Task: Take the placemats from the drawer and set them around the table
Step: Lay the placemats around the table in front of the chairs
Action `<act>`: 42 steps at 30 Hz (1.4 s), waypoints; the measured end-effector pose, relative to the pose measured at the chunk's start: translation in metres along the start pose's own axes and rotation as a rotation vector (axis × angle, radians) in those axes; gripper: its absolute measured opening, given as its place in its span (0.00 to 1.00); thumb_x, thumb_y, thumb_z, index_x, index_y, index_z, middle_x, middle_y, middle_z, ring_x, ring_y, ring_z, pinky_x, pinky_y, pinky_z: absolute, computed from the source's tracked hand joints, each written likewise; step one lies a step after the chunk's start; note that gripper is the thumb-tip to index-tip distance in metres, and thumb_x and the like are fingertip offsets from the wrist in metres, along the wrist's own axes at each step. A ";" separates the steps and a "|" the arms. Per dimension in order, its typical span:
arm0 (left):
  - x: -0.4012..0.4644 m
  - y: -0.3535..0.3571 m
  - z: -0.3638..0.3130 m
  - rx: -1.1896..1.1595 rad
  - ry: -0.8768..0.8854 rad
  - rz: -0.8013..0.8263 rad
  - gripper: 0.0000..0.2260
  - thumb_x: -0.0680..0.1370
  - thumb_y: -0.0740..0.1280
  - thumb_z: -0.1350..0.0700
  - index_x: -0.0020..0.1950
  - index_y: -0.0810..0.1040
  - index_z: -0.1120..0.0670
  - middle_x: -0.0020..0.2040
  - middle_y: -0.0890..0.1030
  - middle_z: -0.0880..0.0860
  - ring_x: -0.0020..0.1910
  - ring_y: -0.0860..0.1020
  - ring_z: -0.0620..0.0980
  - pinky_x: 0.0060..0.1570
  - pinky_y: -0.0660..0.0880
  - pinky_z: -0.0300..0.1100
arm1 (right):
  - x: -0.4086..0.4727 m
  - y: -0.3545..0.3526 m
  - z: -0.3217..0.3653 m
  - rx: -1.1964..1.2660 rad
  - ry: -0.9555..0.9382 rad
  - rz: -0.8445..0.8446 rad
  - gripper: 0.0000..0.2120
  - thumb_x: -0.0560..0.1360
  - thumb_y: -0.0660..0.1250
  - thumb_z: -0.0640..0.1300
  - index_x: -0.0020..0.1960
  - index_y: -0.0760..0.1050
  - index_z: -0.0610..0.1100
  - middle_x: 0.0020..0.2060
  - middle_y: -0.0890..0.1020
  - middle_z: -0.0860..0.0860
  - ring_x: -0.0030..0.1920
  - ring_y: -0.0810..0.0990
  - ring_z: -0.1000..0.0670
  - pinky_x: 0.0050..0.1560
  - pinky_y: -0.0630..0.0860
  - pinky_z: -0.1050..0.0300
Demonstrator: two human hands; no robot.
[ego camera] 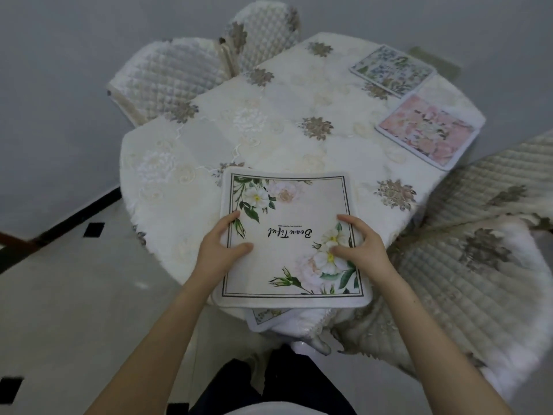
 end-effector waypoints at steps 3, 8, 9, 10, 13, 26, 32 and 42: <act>-0.010 -0.007 -0.021 0.017 0.085 0.075 0.28 0.70 0.75 0.63 0.67 0.74 0.45 0.61 0.77 0.44 0.55 0.76 0.35 0.47 0.72 0.23 | -0.042 -0.006 0.013 0.087 -0.017 -0.146 0.26 0.67 0.77 0.35 0.61 0.78 0.53 0.59 0.79 0.58 0.57 0.79 0.58 0.57 0.78 0.60; -0.041 -0.002 -0.039 0.051 0.182 0.263 0.27 0.70 0.75 0.63 0.65 0.76 0.45 0.60 0.77 0.39 0.54 0.75 0.30 0.48 0.72 0.22 | -0.135 -0.009 0.009 0.221 0.033 -0.369 0.25 0.67 0.77 0.35 0.59 0.79 0.56 0.57 0.82 0.56 0.55 0.82 0.54 0.54 0.80 0.56; -0.048 0.002 -0.039 0.066 0.196 0.297 0.26 0.70 0.75 0.63 0.65 0.76 0.44 0.60 0.76 0.37 0.54 0.74 0.28 0.47 0.71 0.21 | -0.155 -0.009 0.005 0.233 0.044 -0.419 0.25 0.67 0.77 0.35 0.58 0.79 0.56 0.57 0.82 0.56 0.54 0.82 0.54 0.54 0.80 0.56; -0.055 0.008 -0.040 0.077 0.205 0.335 0.25 0.71 0.74 0.63 0.65 0.76 0.44 0.60 0.75 0.36 0.53 0.74 0.26 0.46 0.70 0.20 | -0.176 -0.008 0.001 0.243 0.055 -0.470 0.25 0.67 0.77 0.34 0.58 0.79 0.56 0.57 0.81 0.57 0.54 0.82 0.56 0.53 0.80 0.57; -0.078 0.032 -0.042 0.092 0.211 0.457 0.24 0.71 0.74 0.63 0.64 0.77 0.45 0.58 0.74 0.34 0.50 0.73 0.22 0.42 0.69 0.19 | -0.233 -0.010 -0.015 0.249 0.099 -0.618 0.26 0.66 0.77 0.35 0.57 0.80 0.58 0.58 0.81 0.59 0.56 0.81 0.57 0.56 0.80 0.55; -0.197 0.251 -0.081 0.169 0.304 0.919 0.24 0.70 0.75 0.65 0.60 0.79 0.44 0.55 0.80 0.38 0.46 0.79 0.30 0.43 0.74 0.25 | -0.425 -0.126 -0.087 0.388 0.164 -1.135 0.25 0.66 0.77 0.33 0.57 0.81 0.54 0.56 0.82 0.58 0.52 0.82 0.60 0.47 0.78 0.67; -0.286 0.395 -0.100 0.197 0.378 1.076 0.25 0.69 0.76 0.62 0.61 0.78 0.41 0.54 0.78 0.33 0.50 0.77 0.30 0.48 0.72 0.24 | -0.513 -0.229 -0.134 0.420 0.194 -1.285 0.25 0.66 0.77 0.32 0.58 0.80 0.53 0.53 0.83 0.56 0.50 0.84 0.54 0.48 0.82 0.58; -0.324 0.556 -0.128 0.185 0.326 1.028 0.24 0.69 0.76 0.60 0.60 0.78 0.39 0.58 0.80 0.40 0.55 0.79 0.40 0.56 0.76 0.40 | -0.523 -0.407 -0.191 0.418 0.211 -1.230 0.25 0.66 0.77 0.33 0.57 0.81 0.55 0.54 0.83 0.55 0.52 0.83 0.51 0.53 0.81 0.48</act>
Point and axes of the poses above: each hand's wrist, its own x-axis towards the middle knuckle, its own y-axis out of the palm, z = x × y, the point moved 4 cm from there along x, towards the middle knuckle
